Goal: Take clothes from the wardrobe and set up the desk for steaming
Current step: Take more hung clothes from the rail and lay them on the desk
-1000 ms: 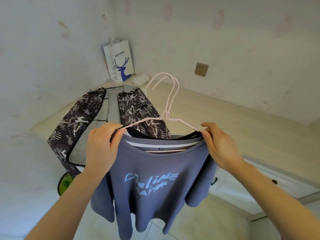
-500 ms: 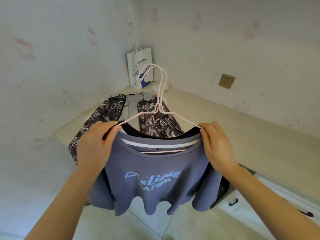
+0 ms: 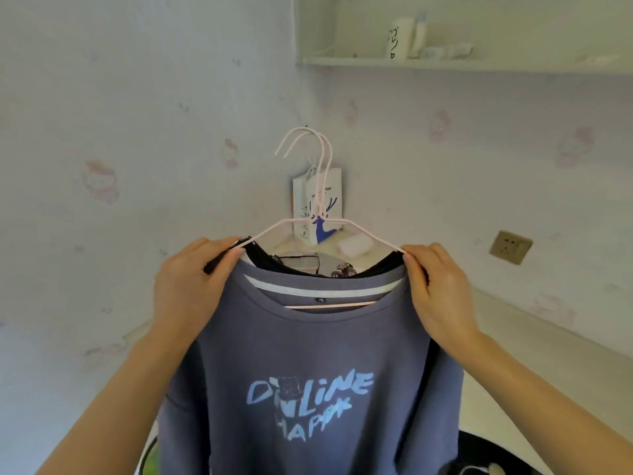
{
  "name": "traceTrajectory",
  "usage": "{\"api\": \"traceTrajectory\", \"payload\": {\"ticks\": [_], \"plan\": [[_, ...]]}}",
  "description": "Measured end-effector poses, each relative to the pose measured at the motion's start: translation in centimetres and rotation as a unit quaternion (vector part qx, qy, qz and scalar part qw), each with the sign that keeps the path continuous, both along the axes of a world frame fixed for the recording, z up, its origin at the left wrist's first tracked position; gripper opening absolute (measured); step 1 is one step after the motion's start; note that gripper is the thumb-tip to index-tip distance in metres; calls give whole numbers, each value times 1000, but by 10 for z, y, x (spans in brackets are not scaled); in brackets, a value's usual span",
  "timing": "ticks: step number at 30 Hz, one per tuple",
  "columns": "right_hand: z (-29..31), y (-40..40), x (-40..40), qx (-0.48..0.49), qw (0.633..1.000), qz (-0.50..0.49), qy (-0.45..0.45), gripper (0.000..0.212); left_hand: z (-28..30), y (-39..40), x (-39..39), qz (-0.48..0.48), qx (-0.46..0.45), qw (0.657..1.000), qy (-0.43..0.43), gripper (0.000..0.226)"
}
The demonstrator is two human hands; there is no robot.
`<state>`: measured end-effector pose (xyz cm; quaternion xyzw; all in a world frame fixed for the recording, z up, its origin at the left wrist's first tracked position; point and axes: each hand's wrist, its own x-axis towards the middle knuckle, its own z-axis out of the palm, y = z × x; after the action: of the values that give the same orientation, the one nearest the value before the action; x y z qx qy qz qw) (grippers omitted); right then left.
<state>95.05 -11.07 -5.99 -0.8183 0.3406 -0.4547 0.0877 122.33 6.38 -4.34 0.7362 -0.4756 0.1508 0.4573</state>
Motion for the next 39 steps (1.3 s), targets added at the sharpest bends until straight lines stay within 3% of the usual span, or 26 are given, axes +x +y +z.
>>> {"api": "traceTrajectory", "payload": {"ticks": [8,21,29,34,39], "plan": [[11,-93,64,4,999,32,-23,29,18,-80,55,7,8,1000,5,23],[-17,-204,158,36,999,17,3,23,-16,-192,148,18,67,998,5,27],[-56,-288,225,129,991,-7,22,23,-48,-285,222,-8,150,989,2,28],[-122,-324,258,188,980,-15,66,23,-110,-320,263,-16,235,963,127,20],[-173,-344,281,231,968,-26,93,22,-167,-323,293,-39,201,922,328,15]]}}
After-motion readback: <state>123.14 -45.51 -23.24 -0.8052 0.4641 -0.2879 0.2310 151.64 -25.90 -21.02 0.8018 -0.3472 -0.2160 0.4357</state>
